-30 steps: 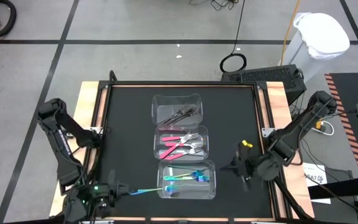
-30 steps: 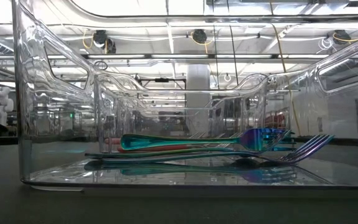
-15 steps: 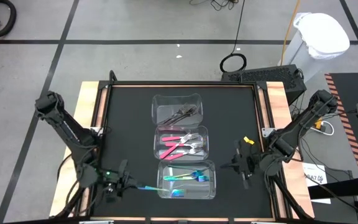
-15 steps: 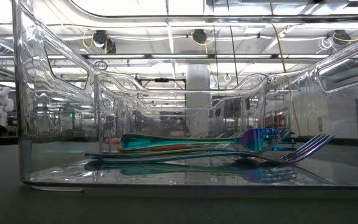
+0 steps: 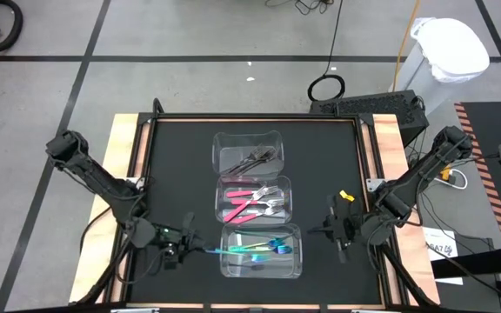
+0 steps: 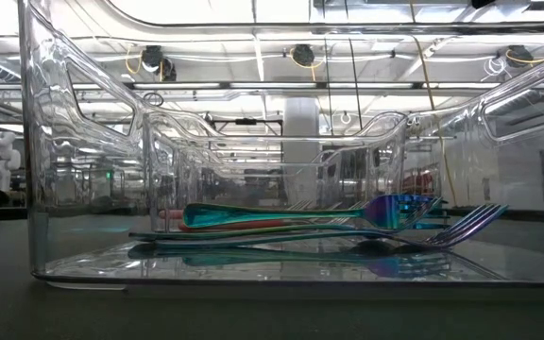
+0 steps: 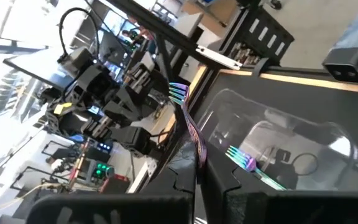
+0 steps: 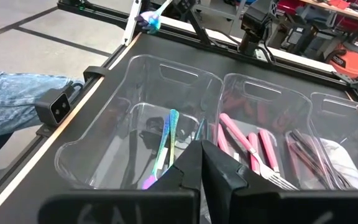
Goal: Sort silverware by color (type)
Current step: Put the blue fork into the bottom transparent bin
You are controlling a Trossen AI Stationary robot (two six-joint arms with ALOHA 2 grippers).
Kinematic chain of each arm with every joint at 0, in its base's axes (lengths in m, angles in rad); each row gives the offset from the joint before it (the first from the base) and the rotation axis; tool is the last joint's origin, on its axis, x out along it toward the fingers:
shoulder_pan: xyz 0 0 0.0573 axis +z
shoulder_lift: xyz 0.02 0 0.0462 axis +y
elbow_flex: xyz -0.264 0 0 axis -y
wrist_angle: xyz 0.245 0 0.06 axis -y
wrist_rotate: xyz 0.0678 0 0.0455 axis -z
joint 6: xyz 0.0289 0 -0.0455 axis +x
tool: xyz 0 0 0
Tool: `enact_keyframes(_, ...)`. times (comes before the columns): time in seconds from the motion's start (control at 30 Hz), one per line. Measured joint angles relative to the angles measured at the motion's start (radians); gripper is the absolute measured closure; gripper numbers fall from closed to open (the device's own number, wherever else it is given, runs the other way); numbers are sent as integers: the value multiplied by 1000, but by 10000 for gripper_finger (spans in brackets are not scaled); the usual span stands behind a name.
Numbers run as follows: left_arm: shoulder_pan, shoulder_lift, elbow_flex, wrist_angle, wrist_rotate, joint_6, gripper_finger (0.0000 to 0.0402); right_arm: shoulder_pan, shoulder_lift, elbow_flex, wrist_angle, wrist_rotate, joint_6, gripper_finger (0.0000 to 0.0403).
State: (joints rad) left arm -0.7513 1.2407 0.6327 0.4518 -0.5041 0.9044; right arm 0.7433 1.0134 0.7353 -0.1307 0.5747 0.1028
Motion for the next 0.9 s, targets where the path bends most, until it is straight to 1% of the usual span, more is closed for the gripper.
enact_keyframes(0.23,0,0,0,-12,0,0,394,0,0,0,0,0,0,401)
enact_keyframes(0.4,0,0,0,-97,-2,74,393,0,0,0,-1,0,-3,401)
enact_keyframes(0.57,4,5,0,-155,-5,71,392,0,0,0,-5,0,-3,401)
enact_keyframes(0.67,4,27,2,-144,-6,72,392,0,0,0,-9,0,-3,401)
enact_keyframes(0.9,40,116,55,-139,-15,72,391,0,0,0,-9,0,-10,401)
